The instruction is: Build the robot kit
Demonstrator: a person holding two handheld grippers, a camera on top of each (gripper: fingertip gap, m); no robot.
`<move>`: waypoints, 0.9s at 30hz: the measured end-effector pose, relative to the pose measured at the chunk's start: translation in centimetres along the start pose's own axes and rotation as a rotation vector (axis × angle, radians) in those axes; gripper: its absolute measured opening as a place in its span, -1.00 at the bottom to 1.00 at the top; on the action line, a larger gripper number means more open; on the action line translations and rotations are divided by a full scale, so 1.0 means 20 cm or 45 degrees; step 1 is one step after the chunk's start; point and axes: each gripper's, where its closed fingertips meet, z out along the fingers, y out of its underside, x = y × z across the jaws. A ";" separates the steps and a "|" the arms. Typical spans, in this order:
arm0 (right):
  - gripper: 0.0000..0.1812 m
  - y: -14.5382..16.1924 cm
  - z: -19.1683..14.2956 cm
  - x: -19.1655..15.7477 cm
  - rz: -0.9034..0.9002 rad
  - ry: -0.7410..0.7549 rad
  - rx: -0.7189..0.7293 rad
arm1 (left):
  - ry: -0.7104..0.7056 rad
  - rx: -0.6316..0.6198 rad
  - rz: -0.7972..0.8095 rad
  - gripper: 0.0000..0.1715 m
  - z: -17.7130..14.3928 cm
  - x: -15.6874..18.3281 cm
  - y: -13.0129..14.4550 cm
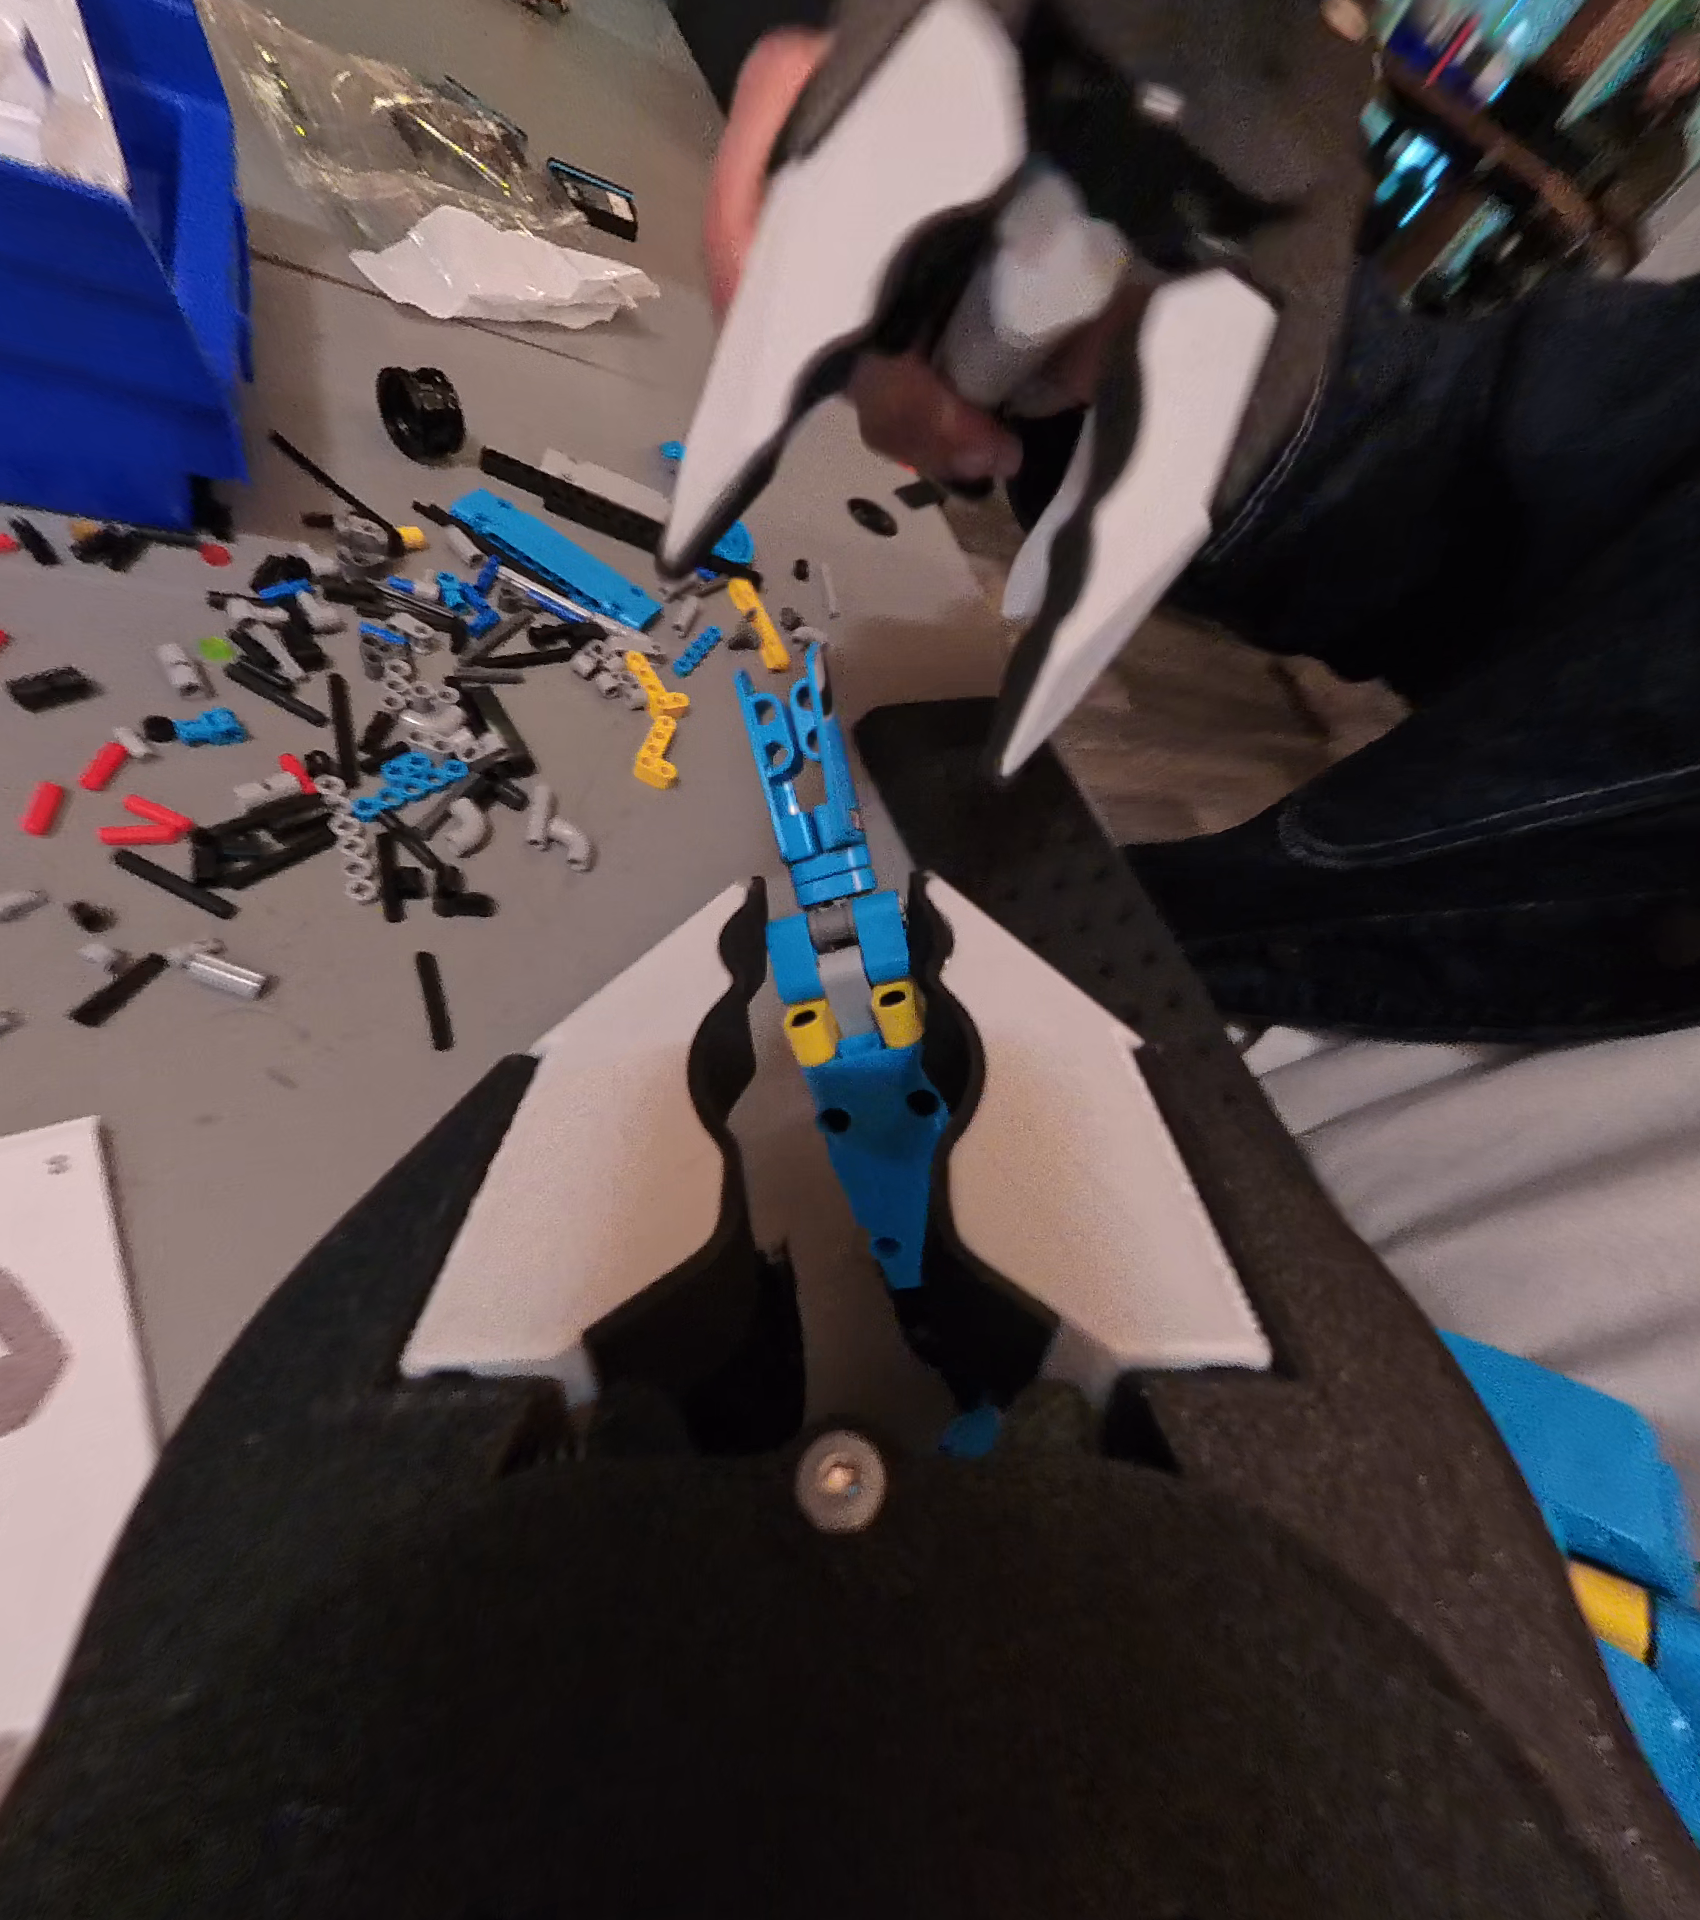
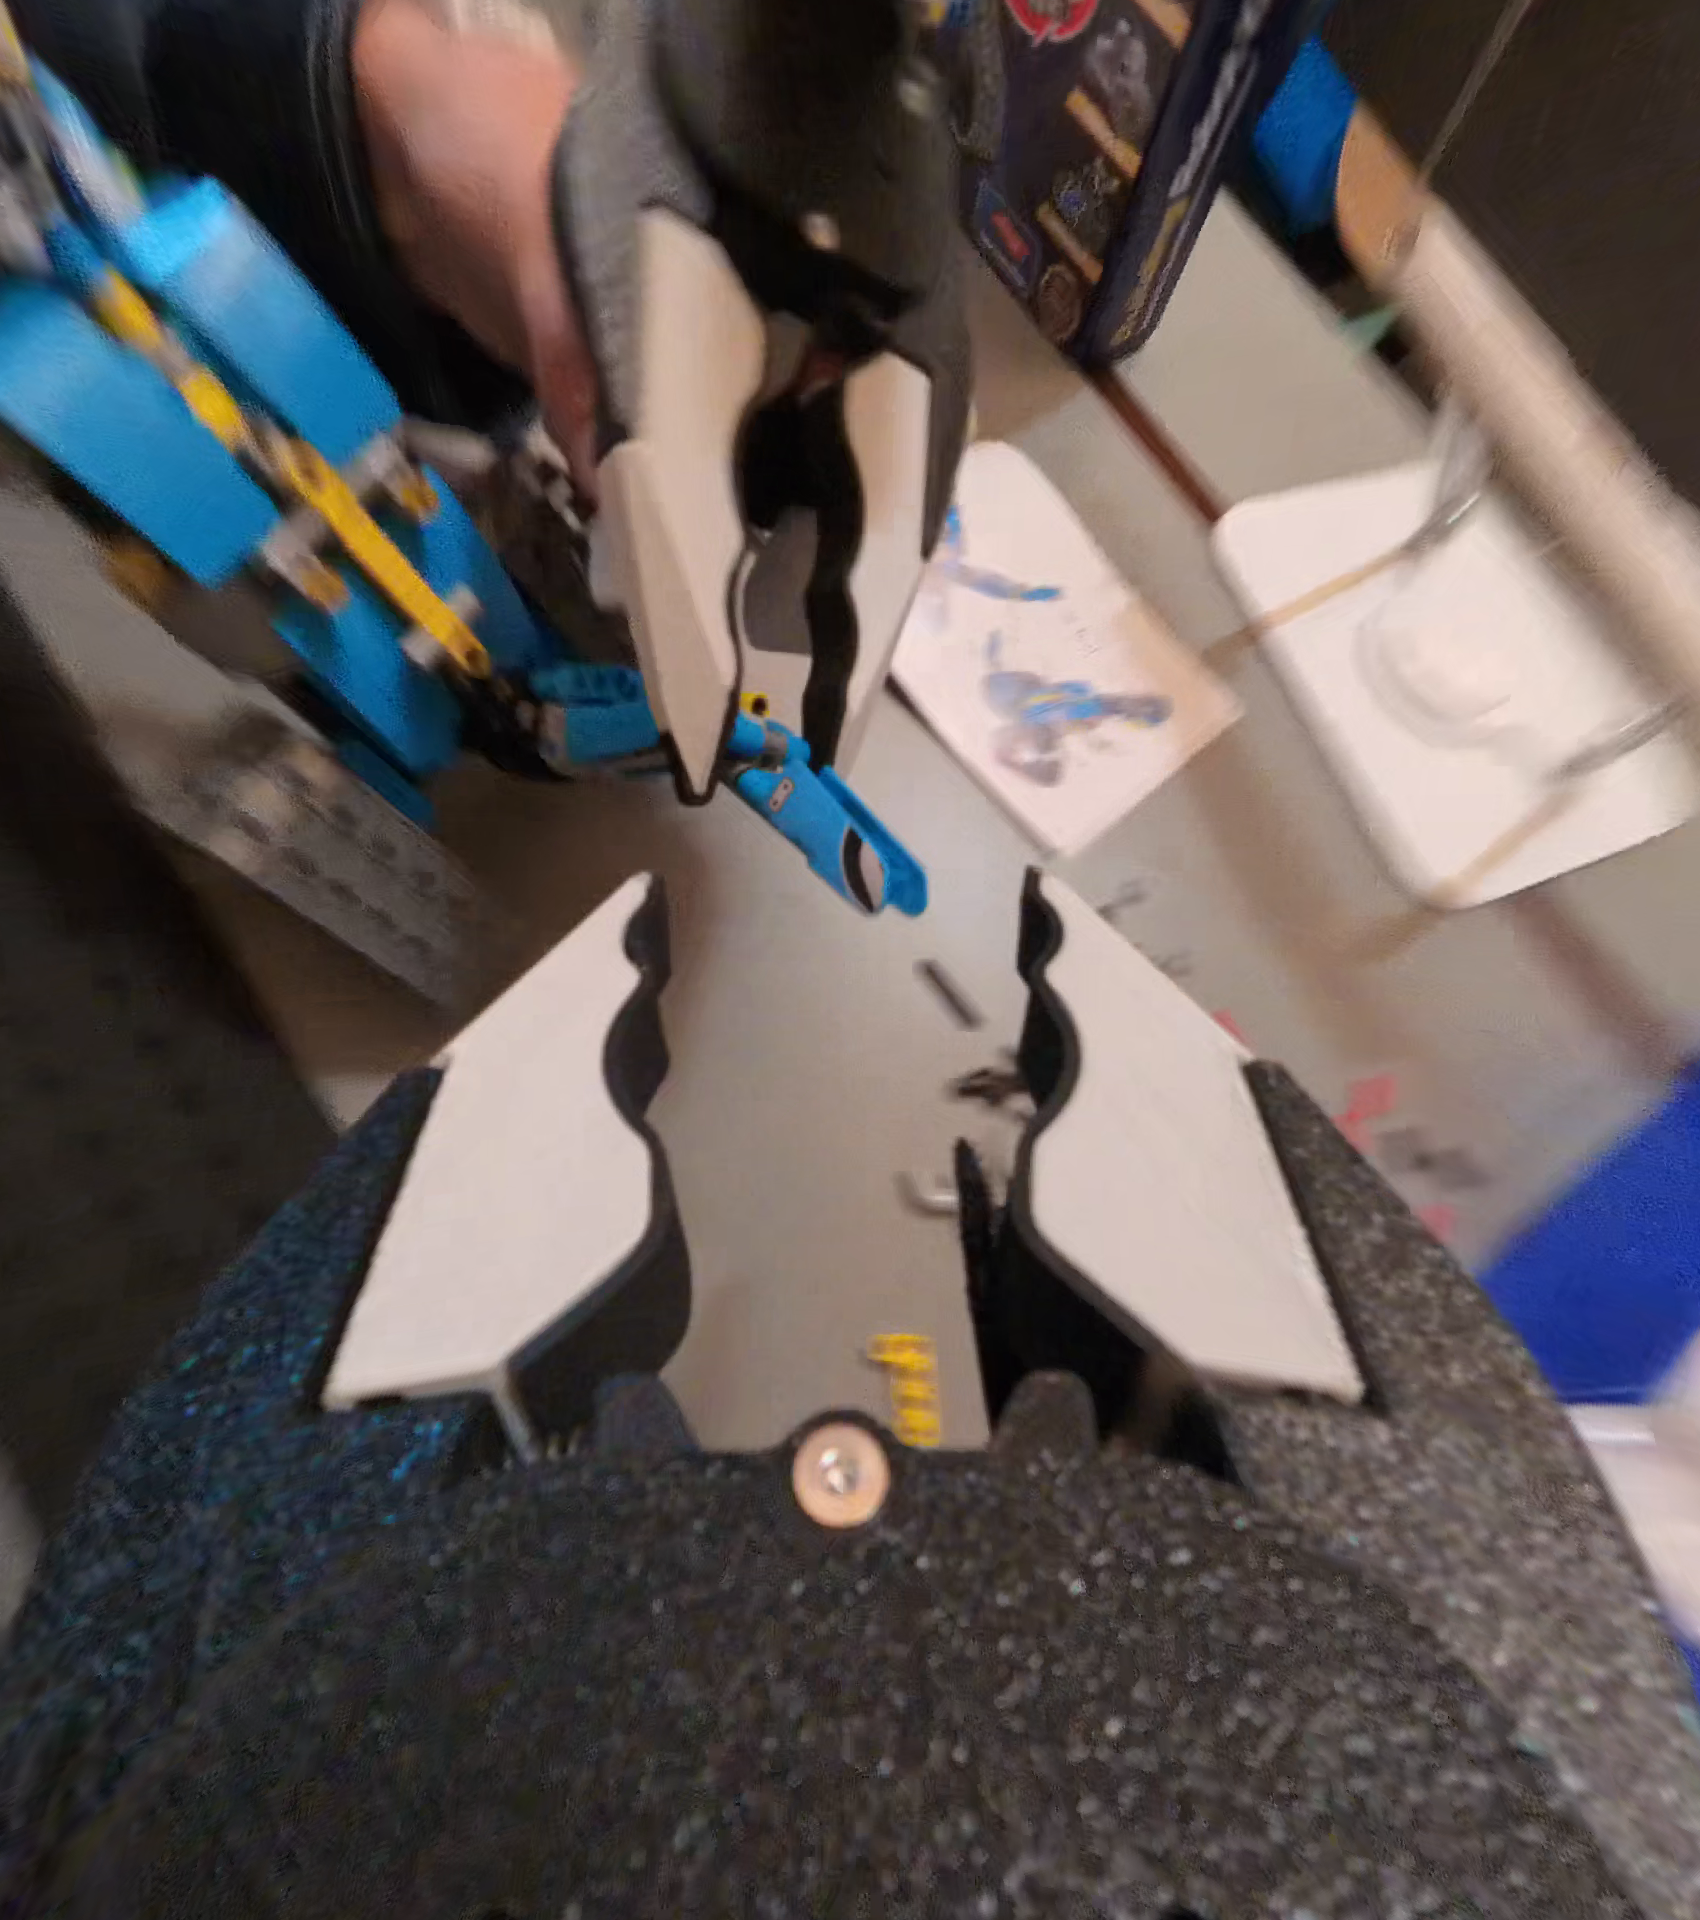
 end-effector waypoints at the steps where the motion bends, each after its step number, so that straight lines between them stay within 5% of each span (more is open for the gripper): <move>1: -0.25 0.03 0.00 0.00 0.230 -0.092 0.056 | -0.042 -0.014 0.060 -0.69 0.00 0.00 0.00; 3: -0.21 0.03 0.02 -0.05 0.592 -0.350 0.190 | -0.123 -0.043 0.159 -0.69 -0.01 0.01 -0.01; 4: -0.35 0.00 0.01 -0.08 0.685 -0.471 0.269 | -0.163 -0.060 0.206 -0.70 -0.01 0.01 -0.01; 5: -0.38 -0.02 0.00 -0.07 0.747 -0.515 0.337 | -0.209 -0.074 0.269 -0.86 -0.01 0.01 -0.01; 8: -0.58 -0.03 -0.01 -0.05 0.817 -0.578 0.354 | -0.336 -0.123 0.437 -0.87 -0.01 0.02 -0.02; 11: -0.56 0.02 0.05 -0.03 0.786 -0.512 0.209 | -0.367 -0.148 0.476 -0.87 0.01 0.02 -0.01; 20: -0.79 -0.01 0.04 -0.03 0.557 -0.460 0.168 | -0.148 0.015 0.113 -0.59 -0.09 0.01 -0.08; 25: -0.77 -0.05 0.02 -0.03 0.247 -0.301 0.135 | -0.335 -0.034 0.428 -0.68 -0.06 0.09 -0.06; 27: -0.77 -0.06 0.02 -0.02 0.341 -0.300 0.116 | -0.477 -0.085 0.597 -0.68 -0.03 0.09 -0.05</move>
